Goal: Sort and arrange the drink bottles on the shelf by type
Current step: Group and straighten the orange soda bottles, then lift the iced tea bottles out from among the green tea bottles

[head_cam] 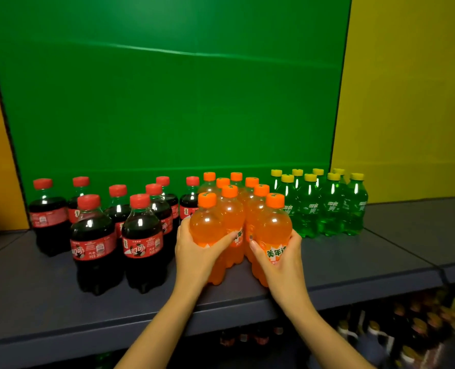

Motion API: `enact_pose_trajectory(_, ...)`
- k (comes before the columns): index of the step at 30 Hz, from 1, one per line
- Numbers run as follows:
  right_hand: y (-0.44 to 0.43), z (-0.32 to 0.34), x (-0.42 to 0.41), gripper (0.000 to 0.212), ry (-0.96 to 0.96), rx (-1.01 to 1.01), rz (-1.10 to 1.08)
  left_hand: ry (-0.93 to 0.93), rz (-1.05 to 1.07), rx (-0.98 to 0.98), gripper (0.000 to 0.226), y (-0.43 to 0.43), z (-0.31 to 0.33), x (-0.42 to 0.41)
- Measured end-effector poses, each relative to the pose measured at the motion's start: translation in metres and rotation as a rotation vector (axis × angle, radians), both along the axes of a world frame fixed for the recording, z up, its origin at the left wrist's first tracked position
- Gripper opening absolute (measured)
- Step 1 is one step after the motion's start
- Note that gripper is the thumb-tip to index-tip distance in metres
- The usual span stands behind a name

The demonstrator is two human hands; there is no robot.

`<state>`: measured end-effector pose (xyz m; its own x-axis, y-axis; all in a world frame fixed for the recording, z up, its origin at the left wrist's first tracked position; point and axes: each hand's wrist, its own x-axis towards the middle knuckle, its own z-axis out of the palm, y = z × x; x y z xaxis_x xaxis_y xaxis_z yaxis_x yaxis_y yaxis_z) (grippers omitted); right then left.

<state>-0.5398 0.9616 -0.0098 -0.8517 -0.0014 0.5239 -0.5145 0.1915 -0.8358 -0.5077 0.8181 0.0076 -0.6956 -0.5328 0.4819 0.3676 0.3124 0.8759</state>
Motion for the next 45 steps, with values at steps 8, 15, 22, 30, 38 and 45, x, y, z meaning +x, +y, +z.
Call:
enact_pose_trajectory(8,-0.006,0.000,-0.022,0.080,-0.001,0.041,0.084,0.007,0.042,-0.029,0.070,0.010,0.002,-0.011)
enact_pose_trajectory(15,0.000,-0.002,-0.024,0.085,0.062,0.108,0.013,-0.054,0.084,-0.099,0.079,0.012,0.000,-0.008)
enact_pose_trajectory(22,0.028,0.015,-0.006,0.052,0.341,0.094,-0.031,-0.075,0.126,-0.313,0.063,0.005,-0.002,0.043)
enact_pose_trajectory(30,-0.003,0.040,0.029,0.015,0.548,0.380,0.297,-0.102,0.469,-0.673,0.025,-0.053,0.010,0.141)
enact_pose_trajectory(38,-0.121,0.040,0.094,0.014,0.632,0.567,0.573,-0.356,0.905,-0.827,0.034,-0.134,0.008,0.294)
enact_pose_trajectory(45,-0.232,0.010,0.187,0.015,0.646,0.629,0.802,-0.667,1.069,-0.863,0.033,-0.208,-0.026,0.432)
